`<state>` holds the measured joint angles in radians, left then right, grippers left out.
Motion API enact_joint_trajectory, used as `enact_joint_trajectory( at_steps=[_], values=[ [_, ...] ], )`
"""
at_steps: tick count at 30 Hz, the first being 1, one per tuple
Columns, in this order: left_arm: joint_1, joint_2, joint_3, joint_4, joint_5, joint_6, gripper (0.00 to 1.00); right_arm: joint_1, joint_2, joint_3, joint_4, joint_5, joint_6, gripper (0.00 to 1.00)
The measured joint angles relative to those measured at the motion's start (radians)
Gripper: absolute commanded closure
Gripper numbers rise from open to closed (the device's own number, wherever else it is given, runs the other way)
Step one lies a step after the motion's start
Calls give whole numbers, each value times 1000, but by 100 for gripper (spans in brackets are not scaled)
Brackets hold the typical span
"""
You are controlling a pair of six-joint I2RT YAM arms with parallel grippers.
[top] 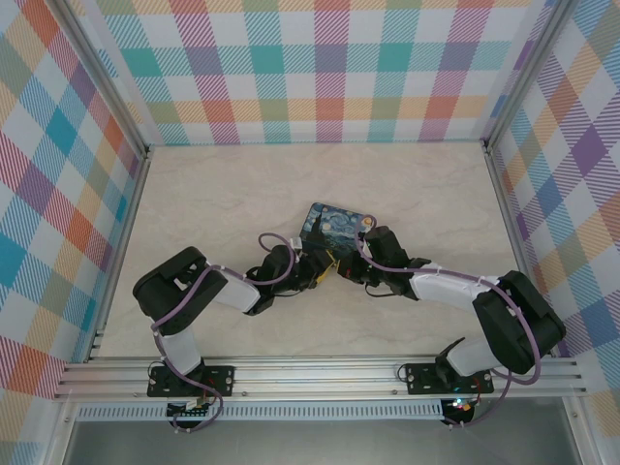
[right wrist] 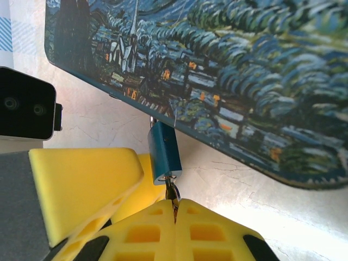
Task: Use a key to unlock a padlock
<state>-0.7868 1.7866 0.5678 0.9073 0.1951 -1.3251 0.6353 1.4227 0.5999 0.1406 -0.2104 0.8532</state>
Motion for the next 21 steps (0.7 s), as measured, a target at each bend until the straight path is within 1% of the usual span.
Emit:
enact_joint_trajectory(
  at_steps=[7, 12, 15, 18, 21],
  values=[
    [-6, 23, 8, 38, -20, -26, 69, 0, 0, 0, 0, 0, 1, 95],
    [-8, 32, 13, 43, -29, -41, 81, 0, -1, -2, 0, 0, 4, 93],
    [-8, 32, 13, 45, -33, -47, 91, 0, -3, -4, -1, 5, 5, 89],
    [-11, 32, 13, 50, -33, -49, 99, 0, -20, -10, -10, 15, 0, 80],
    [-11, 31, 13, 37, -43, -43, 100, 0, -57, -14, -31, 20, -22, 72]
  ],
)
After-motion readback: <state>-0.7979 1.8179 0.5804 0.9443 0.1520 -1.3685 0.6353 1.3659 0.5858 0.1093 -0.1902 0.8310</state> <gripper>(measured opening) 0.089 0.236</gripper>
